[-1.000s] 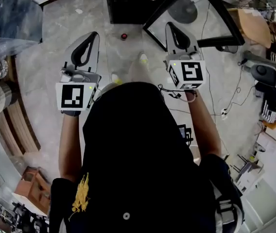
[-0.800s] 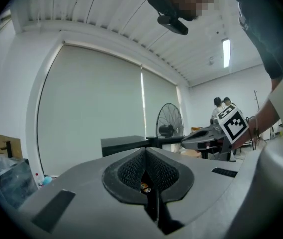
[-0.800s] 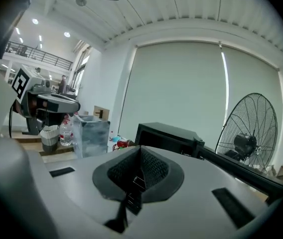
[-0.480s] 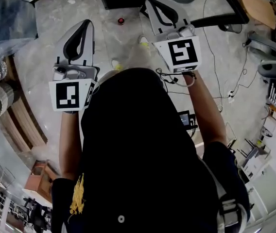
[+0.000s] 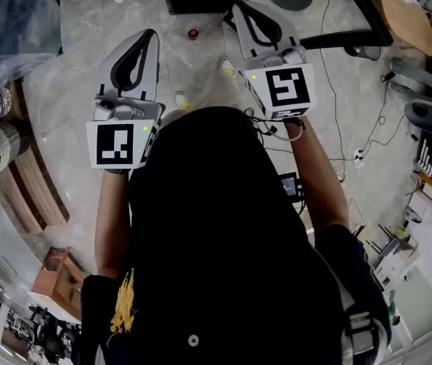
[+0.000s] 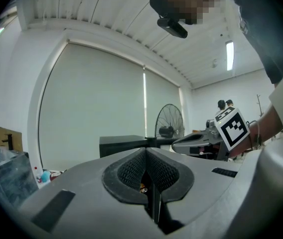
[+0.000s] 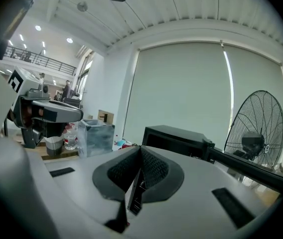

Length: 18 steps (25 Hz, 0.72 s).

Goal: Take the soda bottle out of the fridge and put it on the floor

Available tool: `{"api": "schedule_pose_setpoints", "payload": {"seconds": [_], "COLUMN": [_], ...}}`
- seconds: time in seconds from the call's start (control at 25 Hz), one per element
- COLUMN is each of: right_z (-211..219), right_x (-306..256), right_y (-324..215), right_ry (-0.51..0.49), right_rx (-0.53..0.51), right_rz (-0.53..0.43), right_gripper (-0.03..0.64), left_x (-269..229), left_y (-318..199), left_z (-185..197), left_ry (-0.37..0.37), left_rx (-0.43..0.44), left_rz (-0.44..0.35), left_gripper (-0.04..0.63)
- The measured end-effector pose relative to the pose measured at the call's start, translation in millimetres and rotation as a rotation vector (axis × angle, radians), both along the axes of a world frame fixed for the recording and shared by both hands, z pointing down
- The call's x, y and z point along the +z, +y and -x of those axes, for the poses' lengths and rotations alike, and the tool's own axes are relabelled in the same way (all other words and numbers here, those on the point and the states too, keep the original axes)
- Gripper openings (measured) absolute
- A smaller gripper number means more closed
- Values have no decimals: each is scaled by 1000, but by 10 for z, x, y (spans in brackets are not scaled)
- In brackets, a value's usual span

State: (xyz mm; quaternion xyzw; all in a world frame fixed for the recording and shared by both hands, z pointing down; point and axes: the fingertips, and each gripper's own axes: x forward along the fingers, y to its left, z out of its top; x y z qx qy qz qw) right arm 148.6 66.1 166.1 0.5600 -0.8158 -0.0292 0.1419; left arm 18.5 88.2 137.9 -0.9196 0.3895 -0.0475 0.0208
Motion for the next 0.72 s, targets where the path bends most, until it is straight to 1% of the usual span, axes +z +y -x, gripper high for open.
{"api": "schedule_pose_setpoints", "payload": {"seconds": [0.4, 0.56, 0.72], "right_z": [7, 29, 53], "right_x": [-43, -45, -16], "right_y": [57, 126, 191], "right_ry": [-8, -17, -26], "right_rx": [-20, -25, -11], "right_rz": [-8, -4, 14], "right_gripper": [-6, -6, -6], "left_x": [21, -17, -46], "left_y": [124, 192, 225], "left_z": [34, 41, 146], "left_ry": [-1, 37, 47], "left_rx": [-24, -43, -61], "left_rz": [-1, 3, 5], "left_gripper": [18, 18, 18]}}
